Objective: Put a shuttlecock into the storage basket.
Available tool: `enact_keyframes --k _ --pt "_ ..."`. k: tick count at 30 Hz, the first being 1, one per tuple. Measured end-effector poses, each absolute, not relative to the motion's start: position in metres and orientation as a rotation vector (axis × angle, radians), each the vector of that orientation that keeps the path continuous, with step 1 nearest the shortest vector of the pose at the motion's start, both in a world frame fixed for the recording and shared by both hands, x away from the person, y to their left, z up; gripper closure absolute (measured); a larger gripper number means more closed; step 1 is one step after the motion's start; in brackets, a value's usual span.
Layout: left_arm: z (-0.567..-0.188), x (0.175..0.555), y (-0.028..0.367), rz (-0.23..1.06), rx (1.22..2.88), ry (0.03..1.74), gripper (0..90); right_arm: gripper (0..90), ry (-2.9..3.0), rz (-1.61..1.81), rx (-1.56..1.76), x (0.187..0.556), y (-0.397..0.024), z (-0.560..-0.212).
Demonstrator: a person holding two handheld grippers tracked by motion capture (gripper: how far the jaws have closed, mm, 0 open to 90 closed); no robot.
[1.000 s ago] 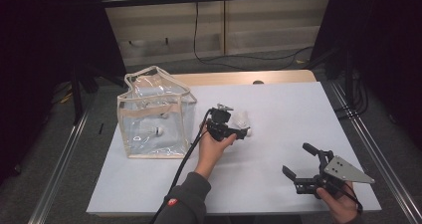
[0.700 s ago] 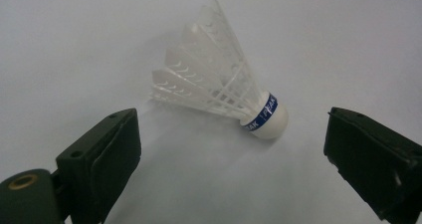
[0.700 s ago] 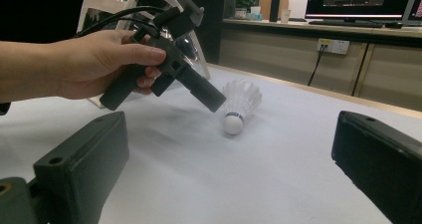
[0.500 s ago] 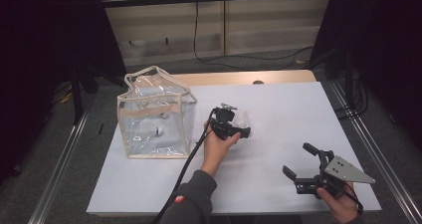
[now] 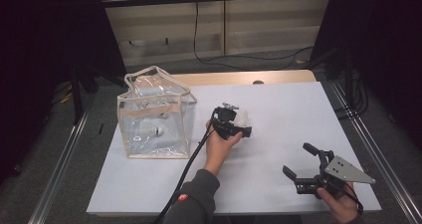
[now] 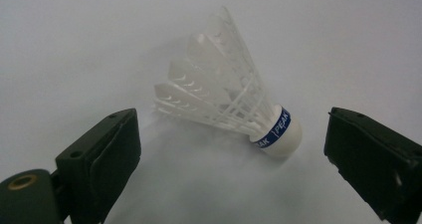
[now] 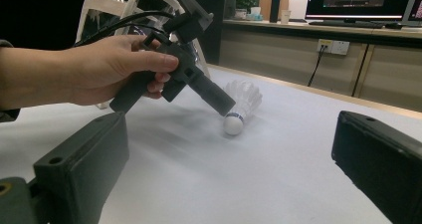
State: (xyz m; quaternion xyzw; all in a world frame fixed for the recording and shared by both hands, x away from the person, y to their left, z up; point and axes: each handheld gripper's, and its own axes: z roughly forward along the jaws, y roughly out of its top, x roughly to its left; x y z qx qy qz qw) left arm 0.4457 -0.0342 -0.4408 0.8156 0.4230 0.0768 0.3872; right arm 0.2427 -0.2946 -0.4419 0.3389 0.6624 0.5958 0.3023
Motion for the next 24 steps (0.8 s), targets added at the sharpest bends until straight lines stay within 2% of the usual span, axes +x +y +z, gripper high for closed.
enact_keyframes --k 24 --pt "-0.449 0.450 -0.050 0.250 2.084 1.094 7.6 1.2 1.754 1.578 0.901 0.243 -0.296 -0.442"
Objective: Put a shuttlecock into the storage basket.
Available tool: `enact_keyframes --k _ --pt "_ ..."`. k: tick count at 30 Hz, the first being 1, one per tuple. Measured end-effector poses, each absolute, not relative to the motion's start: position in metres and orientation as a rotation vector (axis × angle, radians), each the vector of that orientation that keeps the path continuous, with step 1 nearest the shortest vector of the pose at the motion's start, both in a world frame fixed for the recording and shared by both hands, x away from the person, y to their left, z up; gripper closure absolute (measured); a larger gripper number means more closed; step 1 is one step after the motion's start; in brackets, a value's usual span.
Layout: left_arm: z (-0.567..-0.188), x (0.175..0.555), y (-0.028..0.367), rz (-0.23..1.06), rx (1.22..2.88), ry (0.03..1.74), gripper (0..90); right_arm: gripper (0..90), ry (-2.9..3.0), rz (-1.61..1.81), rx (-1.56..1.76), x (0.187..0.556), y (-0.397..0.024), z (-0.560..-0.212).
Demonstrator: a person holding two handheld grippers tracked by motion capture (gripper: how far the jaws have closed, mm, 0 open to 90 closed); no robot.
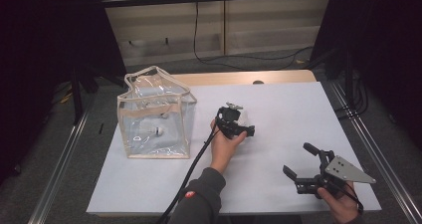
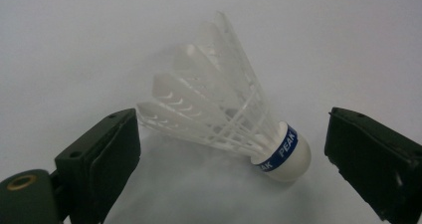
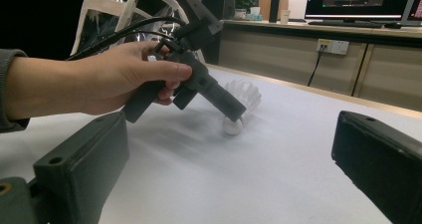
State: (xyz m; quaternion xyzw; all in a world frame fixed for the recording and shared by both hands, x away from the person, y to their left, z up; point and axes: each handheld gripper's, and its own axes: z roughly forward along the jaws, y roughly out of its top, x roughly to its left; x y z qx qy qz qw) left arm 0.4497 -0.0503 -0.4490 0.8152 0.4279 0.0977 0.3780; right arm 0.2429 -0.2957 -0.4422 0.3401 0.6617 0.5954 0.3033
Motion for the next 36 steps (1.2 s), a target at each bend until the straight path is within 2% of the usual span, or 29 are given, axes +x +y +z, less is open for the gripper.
enact_keyframes --k 4,13,21,22,27,36 --pt "-0.4507 0.4492 -0.0541 0.246 2.097 1.081 8.6 1.2 1.750 1.584 0.904 0.2427 -0.2960 -0.4421" --pt "-0.4546 0.4478 -0.0565 0.245 2.129 1.056 21.1 1.2 1.749 1.586 0.904 0.2424 -0.2967 -0.4419" --pt "-0.4543 0.4461 -0.0574 0.213 2.120 1.010 43.9 1.2 1.750 1.585 0.903 0.2424 -0.2967 -0.4420" --pt "-0.4542 0.4461 -0.0572 0.216 2.123 1.007 48.8 1.2 1.750 1.586 0.903 0.2422 -0.2967 -0.4419" --pt "-0.4534 0.4450 -0.0570 0.216 2.154 0.973 61.3 1.2 1.748 1.585 0.903 0.2423 -0.2970 -0.4419" --pt "-0.4493 0.4482 -0.0486 0.155 2.162 0.990 63.8 1.2 1.747 1.580 0.906 0.2421 -0.2975 -0.4418"
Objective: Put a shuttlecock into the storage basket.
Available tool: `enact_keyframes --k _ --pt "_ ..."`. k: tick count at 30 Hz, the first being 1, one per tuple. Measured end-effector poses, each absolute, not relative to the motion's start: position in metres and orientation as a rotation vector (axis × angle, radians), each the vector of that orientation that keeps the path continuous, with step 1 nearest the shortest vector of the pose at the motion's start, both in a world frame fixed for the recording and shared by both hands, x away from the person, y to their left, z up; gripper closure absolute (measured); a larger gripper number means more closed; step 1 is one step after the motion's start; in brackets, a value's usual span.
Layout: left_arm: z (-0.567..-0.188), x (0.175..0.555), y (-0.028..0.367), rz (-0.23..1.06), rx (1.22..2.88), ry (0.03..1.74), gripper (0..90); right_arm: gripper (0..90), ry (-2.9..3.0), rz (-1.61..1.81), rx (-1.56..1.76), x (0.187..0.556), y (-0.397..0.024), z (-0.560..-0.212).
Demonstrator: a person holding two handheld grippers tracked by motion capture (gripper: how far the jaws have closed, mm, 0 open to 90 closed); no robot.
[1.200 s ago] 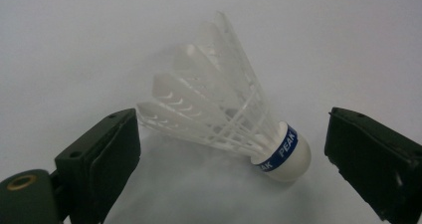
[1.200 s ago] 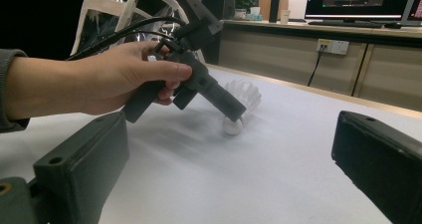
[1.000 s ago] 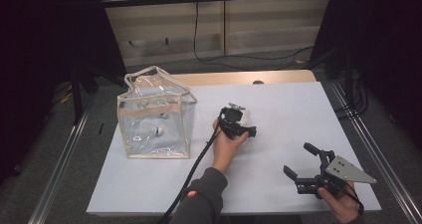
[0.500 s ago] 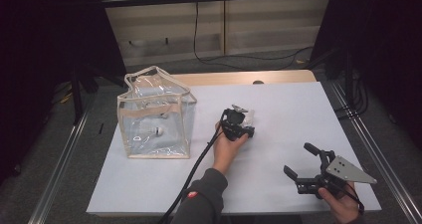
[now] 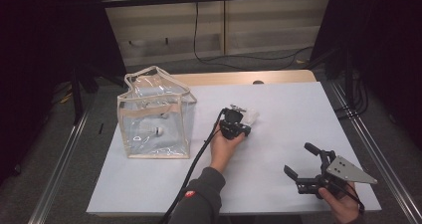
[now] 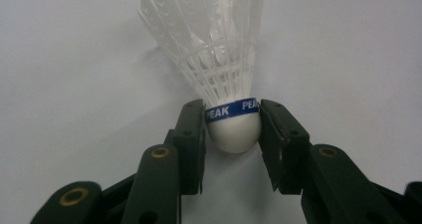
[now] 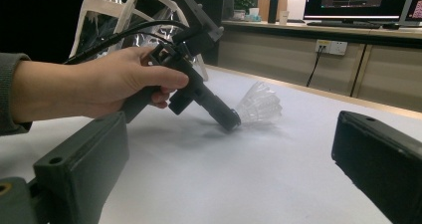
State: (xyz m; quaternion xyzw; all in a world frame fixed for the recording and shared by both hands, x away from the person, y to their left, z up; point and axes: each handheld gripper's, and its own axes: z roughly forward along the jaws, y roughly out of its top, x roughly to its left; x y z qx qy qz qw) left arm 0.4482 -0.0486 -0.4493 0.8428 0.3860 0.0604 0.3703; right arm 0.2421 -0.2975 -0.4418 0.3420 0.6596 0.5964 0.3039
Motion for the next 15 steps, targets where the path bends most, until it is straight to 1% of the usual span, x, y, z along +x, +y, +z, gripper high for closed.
enact_keyframes --k 4,11,15 --pt "-0.446 0.449 -0.042 0.121 2.161 0.990 63.9 1.2 1.747 1.580 0.904 0.242 -0.297 -0.442" --pt "-0.440 0.448 -0.039 0.100 2.163 0.974 64.0 1.2 1.747 1.579 0.903 0.242 -0.297 -0.442" --pt "-0.437 0.447 -0.037 0.061 2.164 0.965 64.0 1.2 1.745 1.583 0.899 0.242 -0.297 -0.441"
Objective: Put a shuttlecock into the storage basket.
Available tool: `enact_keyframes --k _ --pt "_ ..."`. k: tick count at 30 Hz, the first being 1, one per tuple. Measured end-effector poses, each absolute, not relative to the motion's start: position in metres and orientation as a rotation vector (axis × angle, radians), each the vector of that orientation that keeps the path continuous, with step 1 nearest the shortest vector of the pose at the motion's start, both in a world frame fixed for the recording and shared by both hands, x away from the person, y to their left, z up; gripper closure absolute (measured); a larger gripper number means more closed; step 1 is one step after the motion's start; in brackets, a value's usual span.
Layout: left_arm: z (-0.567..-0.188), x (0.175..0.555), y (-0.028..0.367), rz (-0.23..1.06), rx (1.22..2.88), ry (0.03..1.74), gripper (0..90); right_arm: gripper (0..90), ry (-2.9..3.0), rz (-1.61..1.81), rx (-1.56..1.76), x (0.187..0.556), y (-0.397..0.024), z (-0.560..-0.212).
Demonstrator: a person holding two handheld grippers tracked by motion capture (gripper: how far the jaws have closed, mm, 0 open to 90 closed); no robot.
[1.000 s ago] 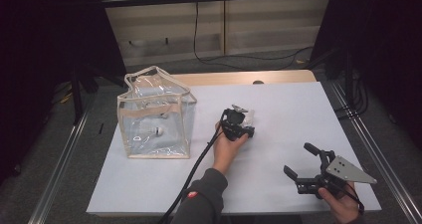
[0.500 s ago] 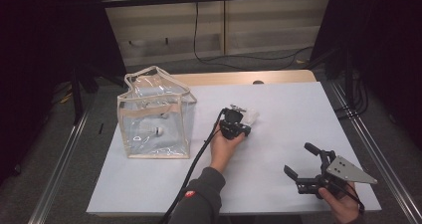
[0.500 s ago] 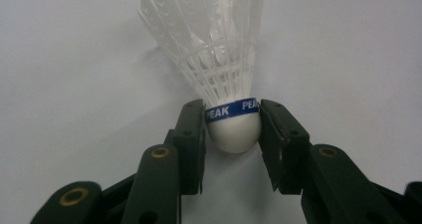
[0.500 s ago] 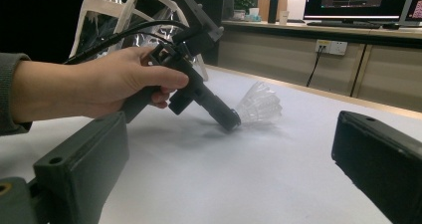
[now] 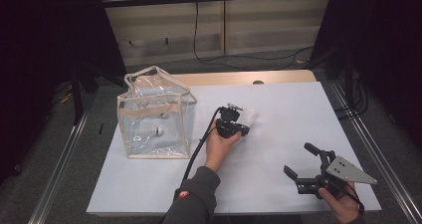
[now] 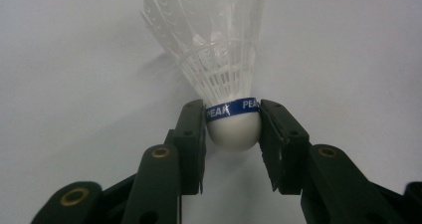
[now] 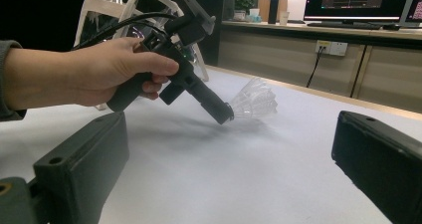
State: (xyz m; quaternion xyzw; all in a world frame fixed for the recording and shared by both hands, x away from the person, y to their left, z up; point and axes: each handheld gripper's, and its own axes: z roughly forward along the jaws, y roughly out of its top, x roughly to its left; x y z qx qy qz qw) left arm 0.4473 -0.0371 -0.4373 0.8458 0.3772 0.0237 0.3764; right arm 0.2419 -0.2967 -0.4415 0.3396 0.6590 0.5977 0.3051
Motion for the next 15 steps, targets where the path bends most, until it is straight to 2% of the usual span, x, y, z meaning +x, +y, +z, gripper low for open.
enact_keyframes --k 15 --pt "-0.423 0.448 -0.023 0.024 2.182 0.940 64.1 1.2 1.751 1.580 0.899 0.242 -0.296 -0.442"
